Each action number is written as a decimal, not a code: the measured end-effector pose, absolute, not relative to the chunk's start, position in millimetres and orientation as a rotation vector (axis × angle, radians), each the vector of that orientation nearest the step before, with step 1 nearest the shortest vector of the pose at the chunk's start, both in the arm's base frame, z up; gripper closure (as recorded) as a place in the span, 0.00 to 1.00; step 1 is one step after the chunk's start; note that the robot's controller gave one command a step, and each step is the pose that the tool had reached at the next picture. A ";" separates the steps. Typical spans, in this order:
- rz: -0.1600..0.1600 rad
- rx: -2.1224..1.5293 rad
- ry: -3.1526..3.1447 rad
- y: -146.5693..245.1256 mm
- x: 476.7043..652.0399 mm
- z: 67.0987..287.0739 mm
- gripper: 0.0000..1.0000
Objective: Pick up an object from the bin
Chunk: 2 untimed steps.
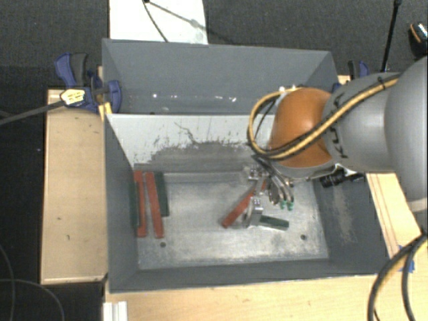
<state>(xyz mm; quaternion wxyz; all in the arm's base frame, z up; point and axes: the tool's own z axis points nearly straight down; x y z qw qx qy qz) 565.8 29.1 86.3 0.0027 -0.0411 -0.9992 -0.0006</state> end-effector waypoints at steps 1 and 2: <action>0.000 0.005 -3.140 23.6 531.6 69.4 0.00; -0.001 0.003 -3.143 23.8 532.8 70.7 1.00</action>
Offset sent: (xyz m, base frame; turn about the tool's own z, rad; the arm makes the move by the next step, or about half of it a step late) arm -0.0333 -0.0053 -0.0163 -0.0862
